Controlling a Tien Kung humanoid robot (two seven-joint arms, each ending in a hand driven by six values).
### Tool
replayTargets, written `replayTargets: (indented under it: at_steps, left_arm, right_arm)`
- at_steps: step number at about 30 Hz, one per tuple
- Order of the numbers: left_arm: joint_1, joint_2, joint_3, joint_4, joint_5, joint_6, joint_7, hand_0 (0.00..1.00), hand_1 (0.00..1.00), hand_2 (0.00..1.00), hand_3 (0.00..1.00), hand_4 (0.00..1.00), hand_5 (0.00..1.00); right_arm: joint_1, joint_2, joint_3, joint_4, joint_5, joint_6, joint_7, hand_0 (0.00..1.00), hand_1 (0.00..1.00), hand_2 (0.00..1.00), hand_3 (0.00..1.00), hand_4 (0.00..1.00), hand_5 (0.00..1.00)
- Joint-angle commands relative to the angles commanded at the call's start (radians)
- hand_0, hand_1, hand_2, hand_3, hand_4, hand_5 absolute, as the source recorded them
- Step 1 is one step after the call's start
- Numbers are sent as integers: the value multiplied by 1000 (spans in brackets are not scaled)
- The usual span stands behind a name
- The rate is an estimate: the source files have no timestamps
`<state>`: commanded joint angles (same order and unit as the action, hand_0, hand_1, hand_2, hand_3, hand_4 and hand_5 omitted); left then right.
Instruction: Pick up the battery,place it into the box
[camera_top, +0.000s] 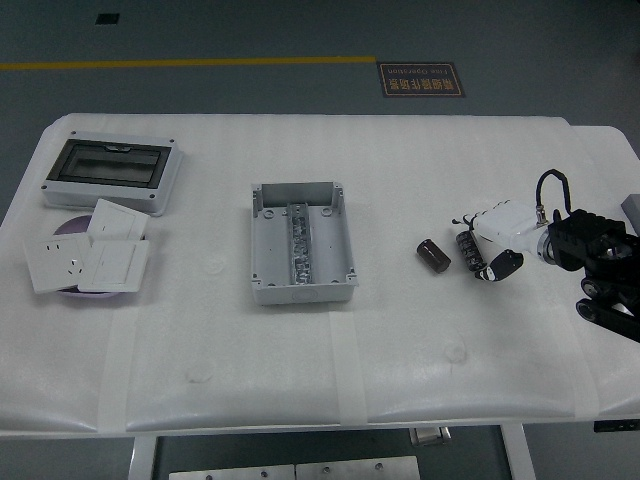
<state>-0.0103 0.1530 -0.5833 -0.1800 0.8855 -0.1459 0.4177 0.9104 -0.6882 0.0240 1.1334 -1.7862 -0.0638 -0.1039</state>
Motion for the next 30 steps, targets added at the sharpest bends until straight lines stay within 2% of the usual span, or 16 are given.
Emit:
replayTargets:
  at_steps: [5, 6, 11, 12, 17, 18, 23, 24, 29, 30]
  left_arm:
    - [1, 0, 1, 0, -4, 2, -4, 705, 701, 613, 658, 684, 333]
    - [1, 0, 3, 0, -7, 3, -5, 705, 701, 612, 657, 681, 333]
    - [3, 0, 7, 0, -19, 7, -14, 705, 701, 612, 657, 681, 333]
    - [3, 0, 7, 0, -20, 8, -17, 705, 700, 612, 657, 679, 333]
    - [5, 0, 6, 0, -22, 15, -29, 705, 700, 612, 657, 679, 333]
    - [5, 1, 6, 0, -23, 16, -31, 703, 699, 611, 657, 677, 333]
    - [4, 0, 17, 0, -35, 24, -47, 703, 699, 611, 657, 677, 333]
    - [3, 0, 21, 0, -37, 25, -50, 704, 697, 613, 654, 679, 339]
    - [2, -3, 26, 0, -34, 27, -55, 704, 697, 613, 654, 679, 339]
    - [3, -4, 22, 0, -28, 27, -55, 703, 695, 612, 652, 675, 343]
  right_arm:
    - [-1, 0, -7, 2, 0, -5, 1, 780, 655, 801, 927, 757, 293]
    - [-1, 1, -9, 2, -1, -5, 1, 761, 636, 731, 806, 572, 229]
    - [-5, 2, -17, 2, -8, -2, -2, 761, 636, 731, 806, 572, 229]
    - [-6, 2, -17, 3, -9, -2, -2, 751, 616, 648, 692, 414, 169]
    - [-7, -1, -18, 8, -13, 0, 0, 751, 616, 648, 692, 414, 169]
    - [-6, -2, -18, 10, -14, 1, 0, 747, 605, 630, 673, 349, 134]
    - [-3, -7, -12, 18, -19, 0, -1, 747, 605, 630, 673, 349, 134]
    - [-2, -9, -7, 22, -20, 0, -2, 736, 602, 610, 662, 203, 50]
    - [2, -31, 63, 65, -24, 1, -8, 736, 602, 610, 662, 203, 50]
    - [3, -37, 88, 82, -26, 2, -10, 730, 599, 597, 647, 137, 33]
